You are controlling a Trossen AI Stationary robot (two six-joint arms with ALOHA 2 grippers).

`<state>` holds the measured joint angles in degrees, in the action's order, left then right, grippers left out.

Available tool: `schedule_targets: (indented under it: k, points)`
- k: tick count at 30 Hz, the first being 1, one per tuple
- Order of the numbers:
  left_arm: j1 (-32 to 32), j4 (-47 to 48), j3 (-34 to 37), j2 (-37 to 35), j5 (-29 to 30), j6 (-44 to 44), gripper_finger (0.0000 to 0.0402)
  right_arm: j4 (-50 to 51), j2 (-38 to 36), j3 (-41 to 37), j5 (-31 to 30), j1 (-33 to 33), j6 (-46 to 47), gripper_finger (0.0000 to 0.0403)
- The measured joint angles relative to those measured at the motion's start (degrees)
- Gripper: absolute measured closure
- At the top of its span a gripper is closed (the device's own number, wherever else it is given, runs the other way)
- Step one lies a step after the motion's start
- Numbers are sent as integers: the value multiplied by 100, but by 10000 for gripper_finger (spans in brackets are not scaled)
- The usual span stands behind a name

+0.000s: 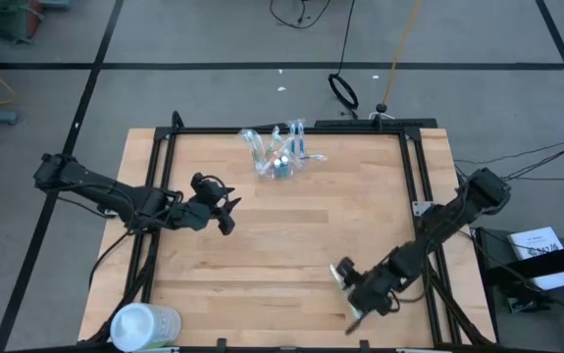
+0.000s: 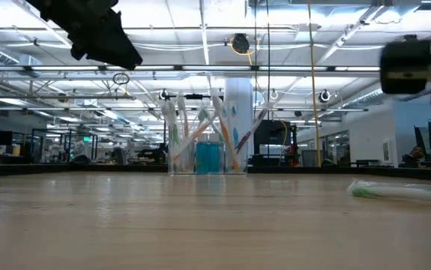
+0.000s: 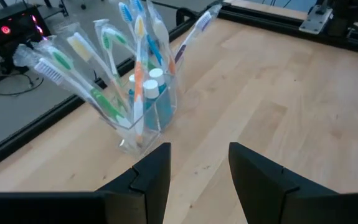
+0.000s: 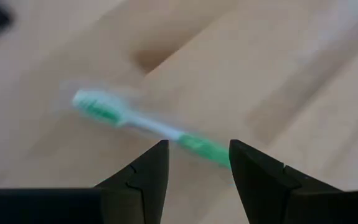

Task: Pick & Place toothbrushing station
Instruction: Put the green toothbrush into the transparent organizer

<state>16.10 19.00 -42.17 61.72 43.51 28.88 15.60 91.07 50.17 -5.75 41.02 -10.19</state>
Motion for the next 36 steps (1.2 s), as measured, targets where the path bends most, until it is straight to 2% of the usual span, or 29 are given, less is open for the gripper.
schedule_targets:
  k: [5,9,14,19,25,31,36]
  points:
    - [-37,-296,0,342,-11,-1,233,1,418,11,-57,261,-1405,243]
    - [-60,-428,0,518,2,-4,233,-87,548,22,-332,314,-2525,243]
    - [-96,-424,0,558,-47,-4,233,-157,346,-5,-436,289,-2932,244]
    - [-114,-423,0,557,-51,-6,233,-881,322,-5,-466,264,-3653,263]
    - [-114,-424,0,557,-61,-156,233,-935,599,-11,9,104,-3413,300]
    - [-114,-425,0,557,-66,-148,233,-1519,725,-7,-482,95,-3995,318]
    - [-114,-425,0,557,-127,-139,233,-1746,717,-7,-618,89,-3908,304]
